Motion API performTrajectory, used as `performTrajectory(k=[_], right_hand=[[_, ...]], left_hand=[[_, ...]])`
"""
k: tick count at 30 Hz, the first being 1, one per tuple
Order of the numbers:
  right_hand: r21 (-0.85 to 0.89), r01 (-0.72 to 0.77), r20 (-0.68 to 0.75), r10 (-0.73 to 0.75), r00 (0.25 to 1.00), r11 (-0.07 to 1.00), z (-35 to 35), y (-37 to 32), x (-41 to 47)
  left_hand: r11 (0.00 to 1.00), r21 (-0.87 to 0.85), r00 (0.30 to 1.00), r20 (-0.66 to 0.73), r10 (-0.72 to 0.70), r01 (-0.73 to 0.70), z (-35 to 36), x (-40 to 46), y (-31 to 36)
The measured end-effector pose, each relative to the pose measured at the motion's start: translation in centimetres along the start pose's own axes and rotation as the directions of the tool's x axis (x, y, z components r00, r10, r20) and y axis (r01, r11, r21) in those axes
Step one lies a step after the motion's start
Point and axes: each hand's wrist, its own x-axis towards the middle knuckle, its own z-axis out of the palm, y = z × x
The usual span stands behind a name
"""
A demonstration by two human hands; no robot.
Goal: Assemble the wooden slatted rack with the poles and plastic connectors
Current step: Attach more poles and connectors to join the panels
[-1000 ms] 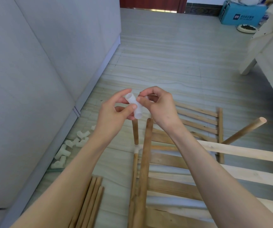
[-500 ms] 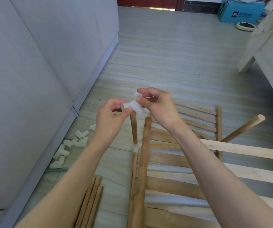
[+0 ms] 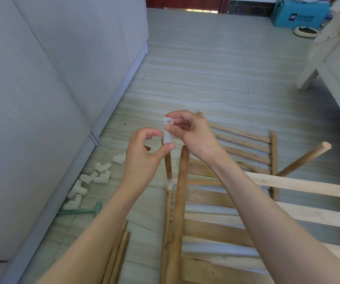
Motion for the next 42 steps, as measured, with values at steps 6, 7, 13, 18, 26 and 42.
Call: performTrajectory(k=[6, 7, 13, 18, 26, 42], right_hand=[[-0.030, 0.032, 0.026, -0.031, 0.999, 0.999, 0.3, -0.1, 0.1], [-0.037, 0.037, 0.034, -0.035, 0.999, 0.999, 0.3, -0.1, 0.0], [-0.149, 0.104, 0.088, -0.091, 0.992, 0.983, -0.2, -0.3, -0.3], [-0.326, 0.182, 0.133, -0.146, 0.980, 0.928, -0.8, -0.4, -0.3], [-0.346, 0.164, 0.155, -0.116, 0.981, 0.924, -0.8, -0.6, 0.0], [-0.810, 0.470, 0.532, 0.102, 0.840, 0.351, -1.7, -5.4, 2.3]], left_hand=[[0.964, -0.224, 0.989, 0.074, -0.131, 0.145, 0.1, -0.1, -0.3], [0.962, -0.230, 0.988, 0.084, -0.131, 0.147, 0.1, -0.2, -0.4], [0.969, -0.185, 0.979, 0.145, -0.141, 0.167, 0.3, -0.2, -1.0], [0.983, -0.128, 0.962, 0.256, -0.092, 0.128, 0.3, -0.1, -2.2], [0.995, -0.099, 0.978, 0.208, 0.031, -0.011, 1.7, 1.5, -4.4], [0.996, -0.085, 0.976, 0.217, 0.027, -0.009, 2.6, 1.9, -5.0]])
